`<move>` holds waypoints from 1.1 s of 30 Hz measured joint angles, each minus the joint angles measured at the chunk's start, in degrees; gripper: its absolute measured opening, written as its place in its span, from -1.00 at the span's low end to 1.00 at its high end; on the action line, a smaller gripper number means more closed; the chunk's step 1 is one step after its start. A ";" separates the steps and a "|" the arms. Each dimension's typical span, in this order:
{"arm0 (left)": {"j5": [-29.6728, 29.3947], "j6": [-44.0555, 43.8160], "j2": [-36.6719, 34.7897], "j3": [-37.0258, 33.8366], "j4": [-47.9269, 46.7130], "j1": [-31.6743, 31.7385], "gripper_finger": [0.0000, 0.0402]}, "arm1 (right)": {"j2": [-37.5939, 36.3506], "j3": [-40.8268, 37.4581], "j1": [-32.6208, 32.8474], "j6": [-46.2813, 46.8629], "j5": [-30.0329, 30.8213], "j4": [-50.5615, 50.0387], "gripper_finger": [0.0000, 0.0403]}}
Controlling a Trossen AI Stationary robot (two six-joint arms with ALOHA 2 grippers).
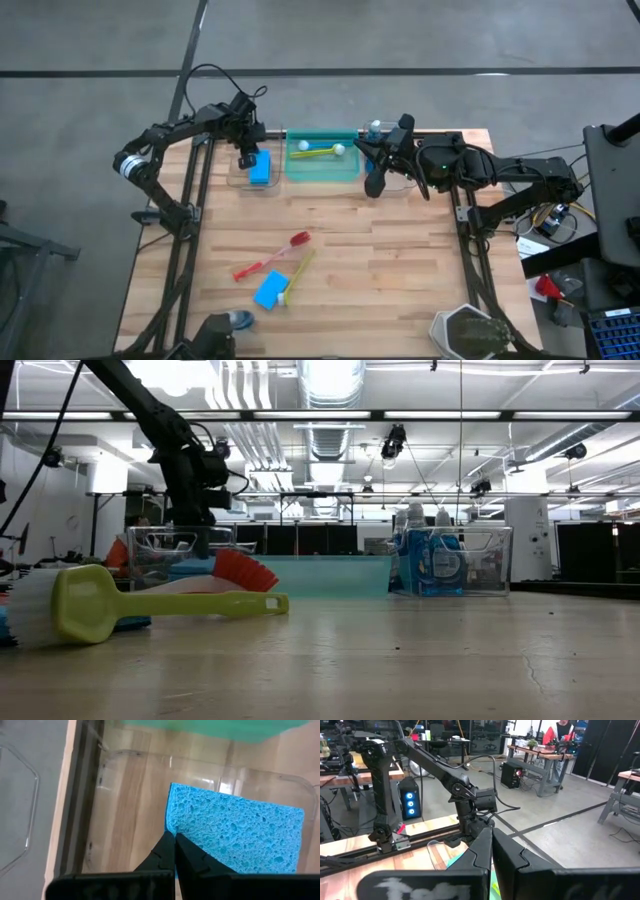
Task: Pick & Place Kitchen Sink Supplies
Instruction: Put the blue sponge wipe into the left transparent bin
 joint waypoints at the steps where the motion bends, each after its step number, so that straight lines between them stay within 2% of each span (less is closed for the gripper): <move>1: -0.39 -0.04 0.00 0.00 0.02 0.00 -1.00 | 0.00 0.00 0.00 0.01 0.00 0.00 -0.96; 12: -1.15 -0.75 0.00 0.00 -0.02 -0.02 -0.98 | 0.00 0.00 -0.20 -0.06 0.02 0.02 -0.96; 23: -3.43 -2.38 0.00 0.24 -0.74 -0.02 -0.64 | 0.00 -0.02 -0.22 -0.01 0.04 0.04 -0.96; 28: -3.60 -2.42 -0.86 1.67 -0.71 -0.11 -0.56 | 0.00 -0.02 -0.22 0.14 0.04 0.07 -0.96; 33: -3.38 -6.29 -2.94 4.04 -1.27 -0.09 -0.53 | 0.00 0.00 -0.22 0.14 0.04 0.09 -0.96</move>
